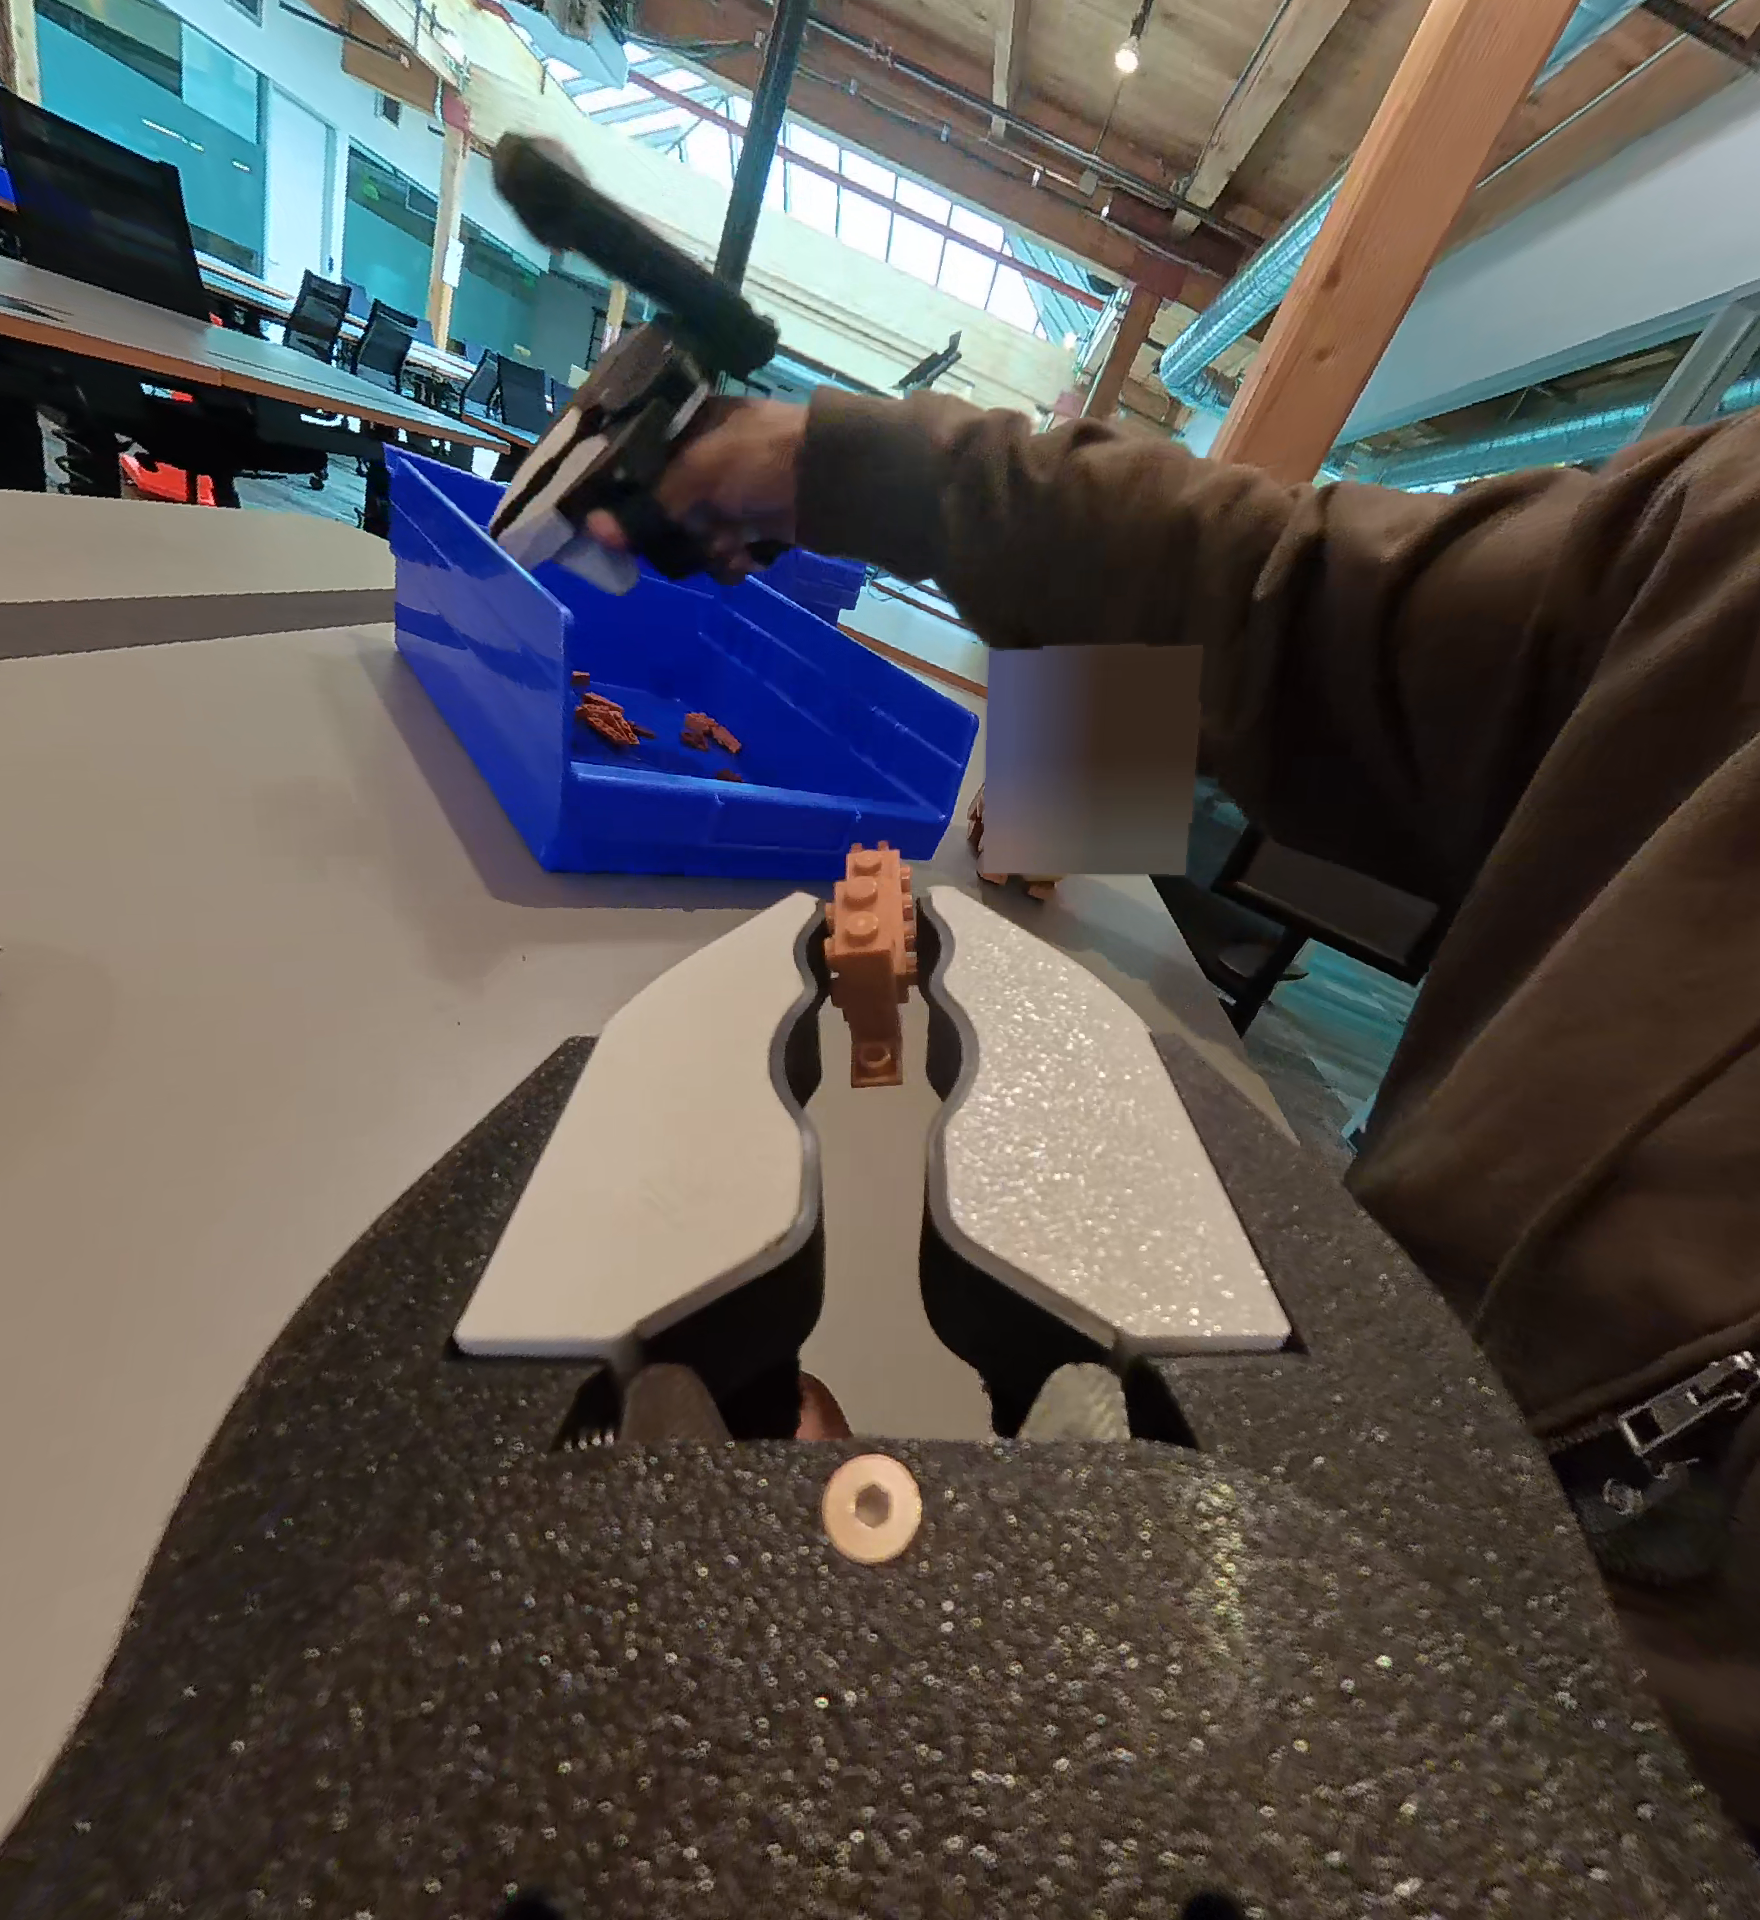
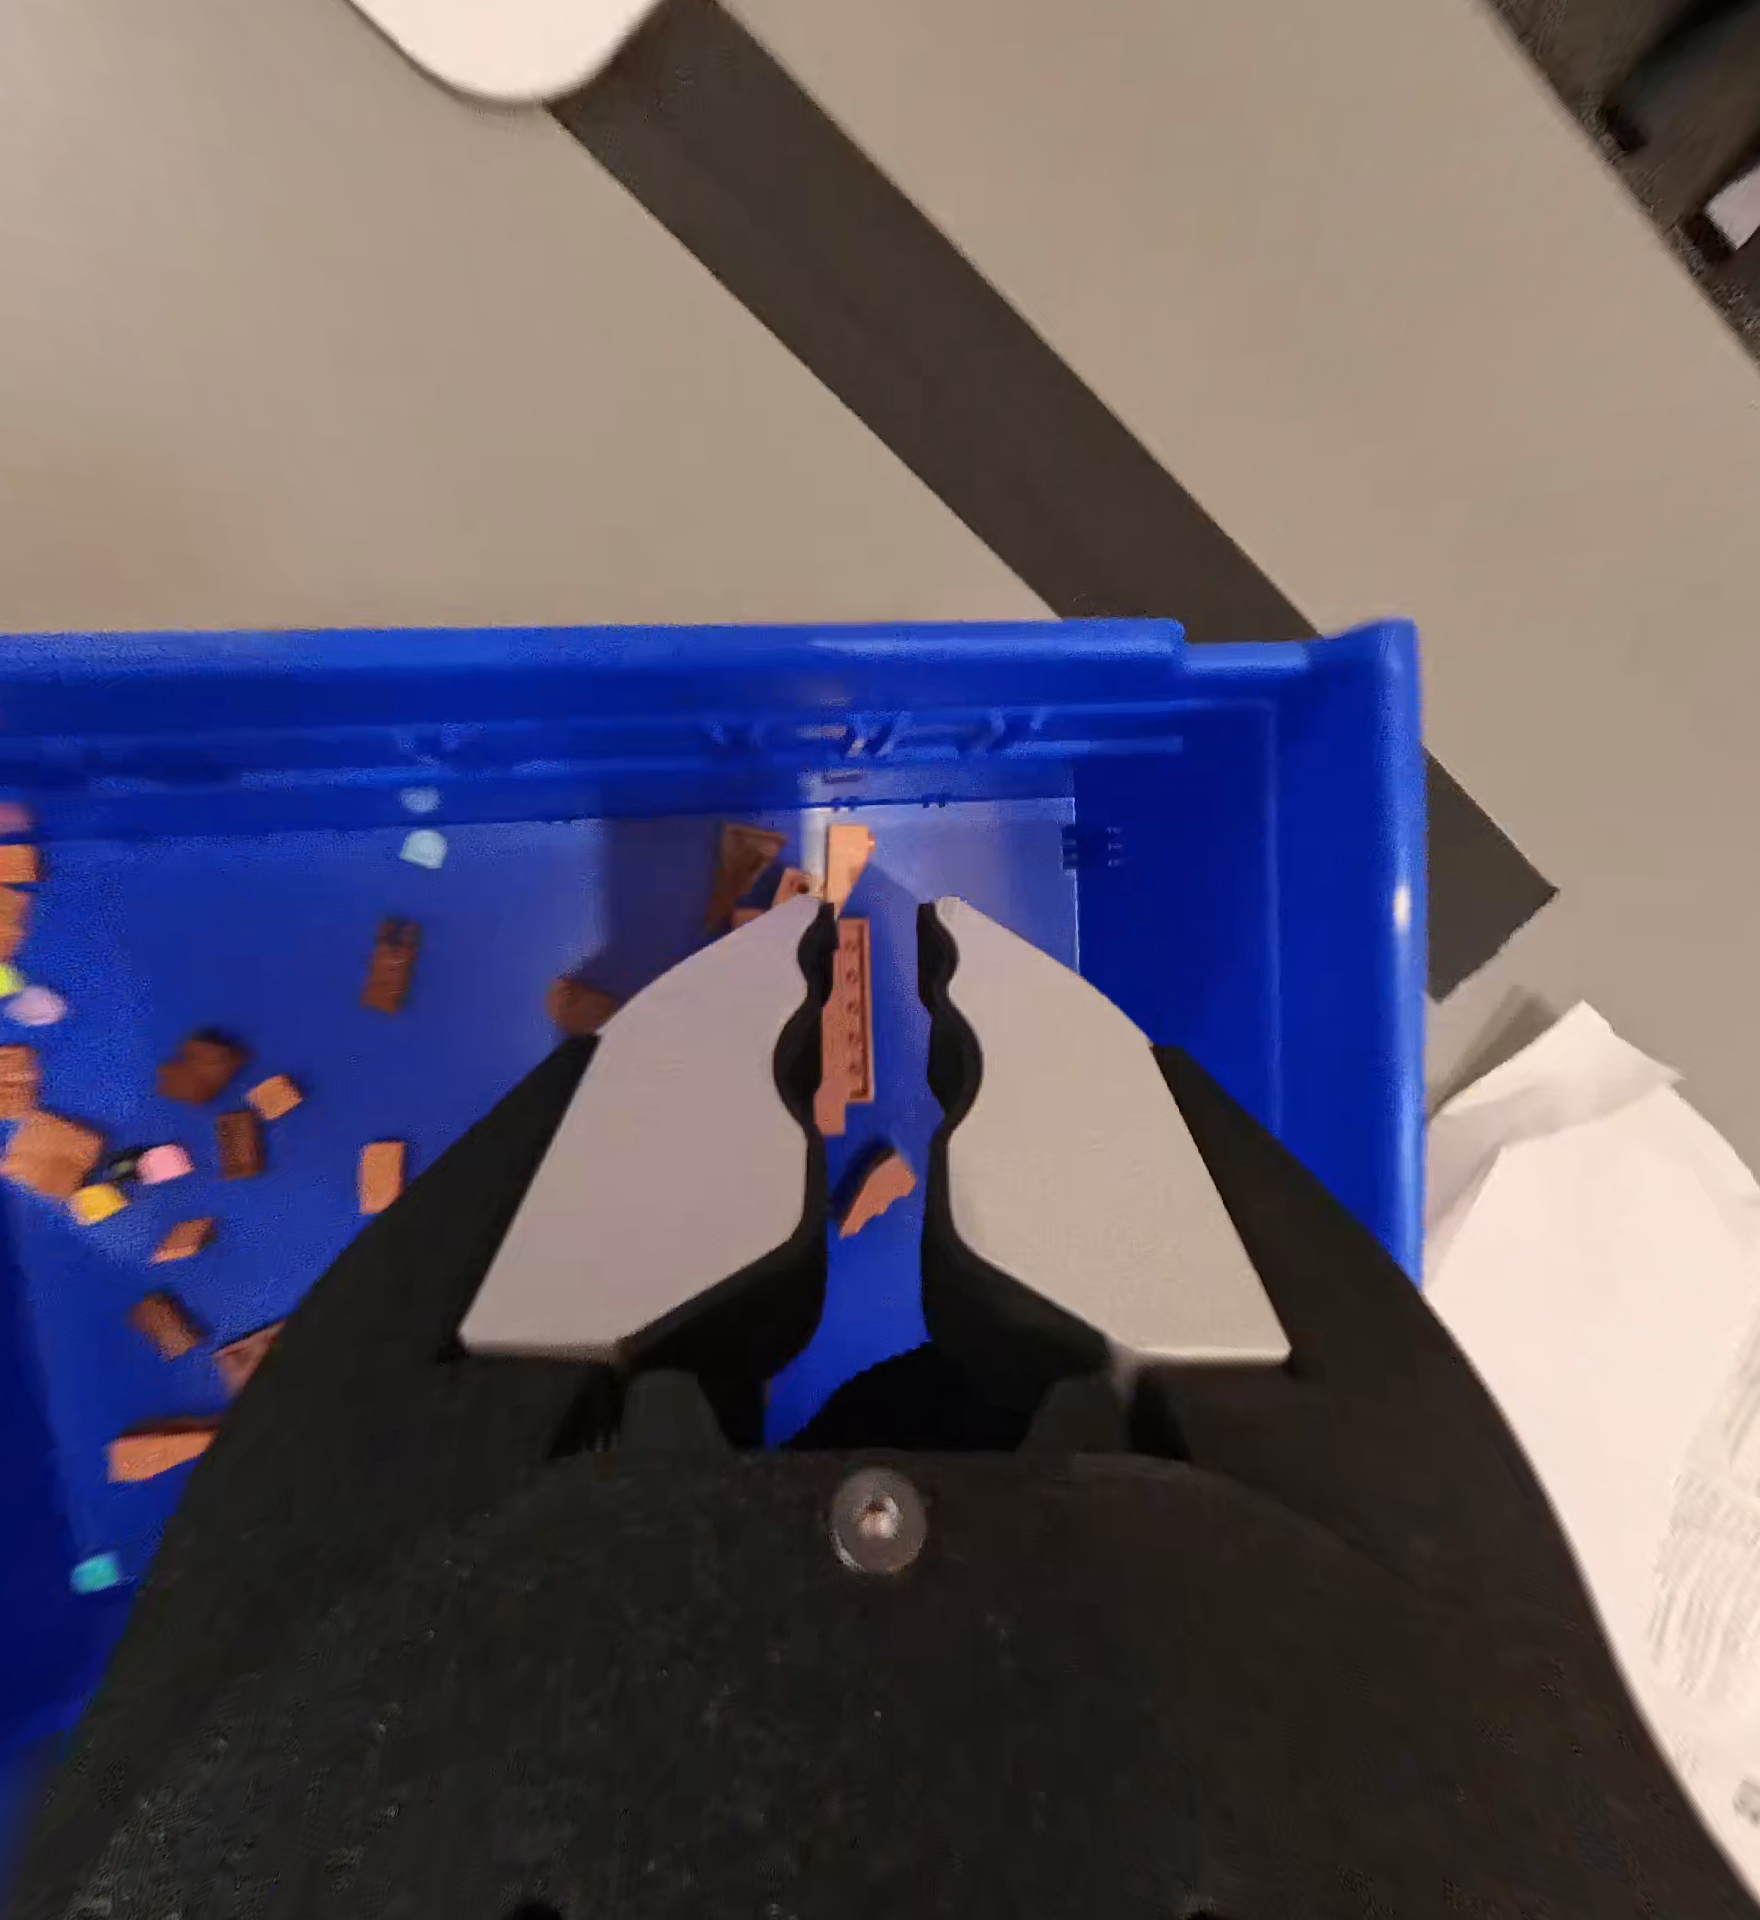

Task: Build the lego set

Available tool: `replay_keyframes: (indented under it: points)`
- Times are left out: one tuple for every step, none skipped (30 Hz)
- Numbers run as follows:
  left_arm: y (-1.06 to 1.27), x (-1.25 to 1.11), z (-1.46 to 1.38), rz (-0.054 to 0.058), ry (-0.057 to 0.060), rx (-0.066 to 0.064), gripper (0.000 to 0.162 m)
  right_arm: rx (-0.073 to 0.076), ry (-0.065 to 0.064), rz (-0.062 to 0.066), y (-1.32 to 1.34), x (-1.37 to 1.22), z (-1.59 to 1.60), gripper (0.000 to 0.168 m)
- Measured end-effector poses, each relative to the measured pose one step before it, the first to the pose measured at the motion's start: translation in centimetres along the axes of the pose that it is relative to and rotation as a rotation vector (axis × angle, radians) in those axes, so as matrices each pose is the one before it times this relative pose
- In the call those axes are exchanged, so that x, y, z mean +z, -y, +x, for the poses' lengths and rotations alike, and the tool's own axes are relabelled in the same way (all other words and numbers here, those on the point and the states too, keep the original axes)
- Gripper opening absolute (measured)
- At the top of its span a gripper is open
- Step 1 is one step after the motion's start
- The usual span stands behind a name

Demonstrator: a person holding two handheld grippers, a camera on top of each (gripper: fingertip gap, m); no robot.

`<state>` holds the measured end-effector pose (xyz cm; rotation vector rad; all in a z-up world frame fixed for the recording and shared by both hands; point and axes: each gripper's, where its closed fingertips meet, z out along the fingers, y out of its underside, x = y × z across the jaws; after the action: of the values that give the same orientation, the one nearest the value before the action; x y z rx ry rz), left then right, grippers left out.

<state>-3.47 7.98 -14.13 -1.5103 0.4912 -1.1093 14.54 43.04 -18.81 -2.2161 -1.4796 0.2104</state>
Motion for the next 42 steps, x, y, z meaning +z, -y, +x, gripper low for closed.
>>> replay_keyframes:
  points:
    - [0.083,-0.055,-0.104,0.0054,0.0011,-0.0077,0.015,-0.0233,0.0038,-0.0296,-0.073,1.199,0.011,0.015]
    - [0.05,-0.045,-0.08,0.0024,-0.0004,-0.007,0.015,-0.0101,0.0159,-0.0246,-0.063,1.03,-0.18,0.015]
    - [0.015,-0.009,-0.049,0.0002,-0.0013,-0.0053,0.015,-0.0029,0.0176,-0.0226,-0.129,0.861,-0.166,0.015]
    - [-0.002,-0.004,-0.028,-0.0005,-0.0008,-0.0032,0.015,-0.0025,0.0068,-0.0198,-0.192,0.726,0.057,0.014]
    - [-0.013,0.014,0.004,-0.0015,-0.0012,-0.001,0.015,-0.0034,-0.0018,-0.0149,-0.201,0.582,0.253,0.014]
    - [-0.036,0.031,0.004,-0.0026,-0.001,0.0005,0.015,0.0011,0.0052,-0.0109,-0.215,0.484,0.203,0.014]
    - [-0.045,0.029,0.011,-0.0035,-0.0006,0.001,0.015,0.0081,0.0122,-0.0072,-0.205,0.382,0.131,0.014]
    - [-0.041,0.031,0.009,-0.0023,0.0001,0.0007,0.015,0.0149,0.0185,0.0243,0.277,0.082,0.063,0.013]
    - [-0.019,0.017,0.007,-0.0015,-0.0011,0.0,0.015,0.0159,0.0096,0.0057,0.079,0.048,0.181,0.014]
    - [-0.009,0.003,0.003,-0.0002,-0.0007,-0.0008,0.015,0.0034,0.0133,-0.0021,-0.062,0.089,0.023,0.015]
    - [0.016,-0.013,-0.02,0.0011,0.0005,-0.0016,0.015,0.0018,0.0164,0.0094,0.076,0.006,-0.144,0.015]
    - [0.035,-0.025,-0.027,0.0024,-0.0001,-0.0031,0.015,0.0033,0.0137,0.0008,-0.02,-0.019,-0.186,0.016]
    - [0.052,-0.039,-0.03,0.0035,0.0001,-0.0033,0.015,-0.0017,0.0072,0.0031,-0.005,-0.051,-0.173,0.017]
    - [0.04,-0.026,-0.037,0.0029,0.0008,-0.0023,0.015,-0.0035,0.0108,0.0084,0.041,-0.045,-0.237,0.018]
    - [0.009,-0.008,-0.012,0.0007,0.0001,-0.0015,0.015,0.0043,0.0114,0.0014,-0.07,0.059,-0.229,0.018]
    - [-0.02,0.01,-0.013,-0.0011,0.0002,-0.0006,0.015,0.002,-0.0012,-0.0179,-0.36,0.175,-0.024,0.018]
    - [-0.018,0.016,0.003,-0.0014,0.0006,0.001,0.015,-0.011,-0.0132,-0.0218,-0.419,0.229,0.103,0.018]
    - [-0.021,0.021,0.01,-0.0012,0.0006,0.0017,0.015,-0.0146,-0.0047,-0.0025,-0.135,0.147,-0.076,0.015]
    - [-0.004,-0.007,0.004,-0.0001,0.0012,0.0018,0.015,0.0026,-0.0021,0.0118,0.153,-0.003,-0.075,0.01]
    - [0.014,-0.006,-0.017,0.0011,0.0012,0.0007,0.015,0.0039,-0.0065,-0.0045,-0.047,0.057,-0.003,0.01]
    - [0.013,-0.013,-0.027,0.0015,0.0018,-0.0003,0.015,-0.003,-0.0097,-0.0016,0.003,0.006,-0.002,0.01]
    - [0.019,-0.013,-0.006,0.0012,0.0006,-0.0004,0.015,-0.0116,-0.0148,-0.0084,-0.105,-0.057,0.005,0.01]
    - [0.02,-0.016,-0.005,0.0016,0.0007,0.0004,0.015,-0.0195,-0.016,-0.0117,-0.169,-0.154,-0.051,0.01]
    - [0.024,-0.039,0.004,0.0026,0.0014,0.0016,0.015,-0.0223,-0.0176,-0.0061,-0.117,-0.359,-0.107,0.01]
    - [0.016,-0.025,-0.002,0.0005,0.0015,0.0026,0.015,-0.0165,-0.0153,0.0021,0.003,-0.648,-0.206,0.009]
    - [-0.069,-0.018,-0.025,-0.0052,0.004,0.0032,0.015,-0.0082,-0.0148,0.0087,0.133,-0.945,-0.33,0.009]
    - [-0.103,-0.001,-0.065,-0.0094,0.0068,0.0025,0.015,-0.0139,-0.0192,0.0135,0.263,-1.227,-0.502,0.009]
    - [-0.182,0.03,-0.097,-0.0143,0.0087,0.0003,0.015,-0.0244,-0.0206,0.0204,0.422,-1.48,-0.778,0.009]
    - [-0.204,0.039,-0.077,-0.0169,0.0074,-0.0002,0.015,-0.0272,-0.0181,0.0235,0.58,-1.643,-1.103,0.009]
    - [-0.191,0.054,0.001,-0.015,0.003,0.0014,0.015,-0.0284,-0.0128,0.0267,0.733,-1.725,-1.464,0.009]
    - [-0.19,0.048,-0.021,-0.0146,0.0042,0.0012,0.015,-0.0313,-0.0042,0.0335,0.943,-1.72,-1.864,0.009]
    - [-0.192,0.041,-0.005,-0.0144,0.0032,-0.0002,0.015,-0.035,0.001,0.0373,1.123,-1.64,-2.18,0.009]
    - [-0.167,0.05,0.036,-0.0124,0.0006,-0.0001,0.015,-0.0391,0.0032,0.0368,1.237,-1.441,-2.38,0.009]
    - [-0.151,0.056,0.049,-0.0113,0.0009,0.0009,0.015,-0.042,0.0049,0.0389,1.366,-1.196,-2.501,0.009]
    - [-0.141,0.063,0.066,-0.01,0.0002,0.0027,0.015,-0.0443,0.0071,0.0402,1.444,-0.885,-2.544,0.009]
    - [-0.17,0.078,0.182,-0.0119,-0.0052,0.0058,0.015,-0.0435,0.0076,0.0375,1.409,-0.534,-2.471,0.009]
    - [-0.271,0.099,0.215,-0.0201,-0.0081,0.0066,0.015,-0.0372,0.0069,0.0337,1.277,-0.178,-2.291,0.009]
    - [-0.373,0.11,0.11,-0.028,0.0001,0.0064,0.015,-0.0265,0.008,0.0298,1.062,0.174,-2.105,0.009]
    - [-0.448,0.09,0.059,-0.0351,0.0038,0.0103,0.015,-0.0158,0.0108,0.0251,0.761,0.521,-1.943,0.009]
    - [-0.562,0.068,0.063,-0.0435,0.0033,0.0162,0.015,-0.0167,0.0106,0.0125,0.331,0.857,-1.785,0.009]
    - [-0.65,0.04,0.051,-0.0505,0.0055,0.0236,0.015,-0.0248,-0.0002,-0.0015,-0.085,1.111,-1.501,0.009]
    - [-0.665,0.001,-0.149,-0.0505,0.0208,0.0321,0.015,-0.0276,-0.0112,-0.012,-0.392,1.272,-1.194,0.009]
